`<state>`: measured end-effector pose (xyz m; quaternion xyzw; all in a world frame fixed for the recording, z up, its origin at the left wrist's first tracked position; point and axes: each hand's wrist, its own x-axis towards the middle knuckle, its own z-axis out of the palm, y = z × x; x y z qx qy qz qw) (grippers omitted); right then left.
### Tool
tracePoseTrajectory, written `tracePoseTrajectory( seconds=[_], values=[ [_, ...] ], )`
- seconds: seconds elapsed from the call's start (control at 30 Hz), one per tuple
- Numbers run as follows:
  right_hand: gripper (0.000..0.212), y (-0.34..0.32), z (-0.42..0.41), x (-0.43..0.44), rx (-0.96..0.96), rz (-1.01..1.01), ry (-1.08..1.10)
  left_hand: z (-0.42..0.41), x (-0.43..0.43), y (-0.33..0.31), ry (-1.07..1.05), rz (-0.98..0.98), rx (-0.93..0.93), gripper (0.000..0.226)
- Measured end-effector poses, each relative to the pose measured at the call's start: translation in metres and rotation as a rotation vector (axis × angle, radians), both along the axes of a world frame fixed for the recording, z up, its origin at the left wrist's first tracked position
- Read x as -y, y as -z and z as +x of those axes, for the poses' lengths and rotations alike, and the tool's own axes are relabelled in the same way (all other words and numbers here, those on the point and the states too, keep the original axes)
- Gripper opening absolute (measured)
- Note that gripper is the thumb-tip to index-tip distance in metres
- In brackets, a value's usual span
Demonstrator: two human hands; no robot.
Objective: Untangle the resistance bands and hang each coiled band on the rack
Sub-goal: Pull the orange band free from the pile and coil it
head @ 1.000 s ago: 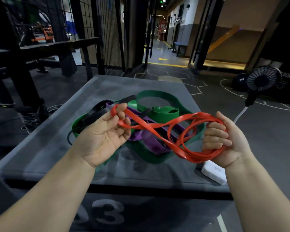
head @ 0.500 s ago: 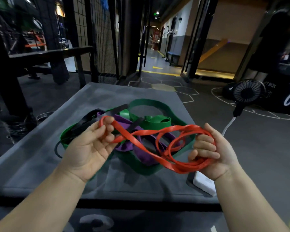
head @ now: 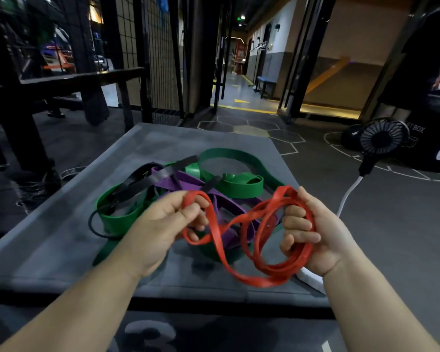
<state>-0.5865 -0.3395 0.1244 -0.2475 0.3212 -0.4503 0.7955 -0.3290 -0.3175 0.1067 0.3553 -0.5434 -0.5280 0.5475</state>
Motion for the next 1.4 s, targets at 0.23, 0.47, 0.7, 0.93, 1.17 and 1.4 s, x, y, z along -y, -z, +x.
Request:
tracePoseTrajectory(
  seconds=[0.23, 0.47, 0.7, 0.93, 1.17, 1.4],
  values=[
    [0.046, -0.008, 0.039, -0.022, -0.342, -0.105, 0.017, -0.033, -0.021, 0.009, 0.120, 0.059, 0.181, 0.011],
    [0.048, -0.006, 0.045, -0.025, -0.462, -0.112, 0.085, -0.030, -0.025, 0.005, 0.135, -0.076, 0.232, 0.044],
    [0.052, -0.002, 0.048, -0.023, -0.491, -0.064, 0.086, -0.025, -0.026, 0.001, 0.199, -0.083, 0.340, 0.049],
    [0.053, 0.001, 0.046, -0.019, -0.433, 0.006, 0.163, -0.028, -0.028, 0.011, 0.248, -0.071, 0.584, 0.063],
    [0.053, 0.006, 0.056, -0.025, -0.478, -0.088, 0.101, -0.034, -0.024, 0.015, 0.205, -0.013, 0.489, 0.045],
    [0.048, 0.013, 0.068, -0.029, -0.674, -0.255, 0.095, -0.040, -0.020, 0.017, -0.027, -0.011, 0.520, 0.035]
  ],
)
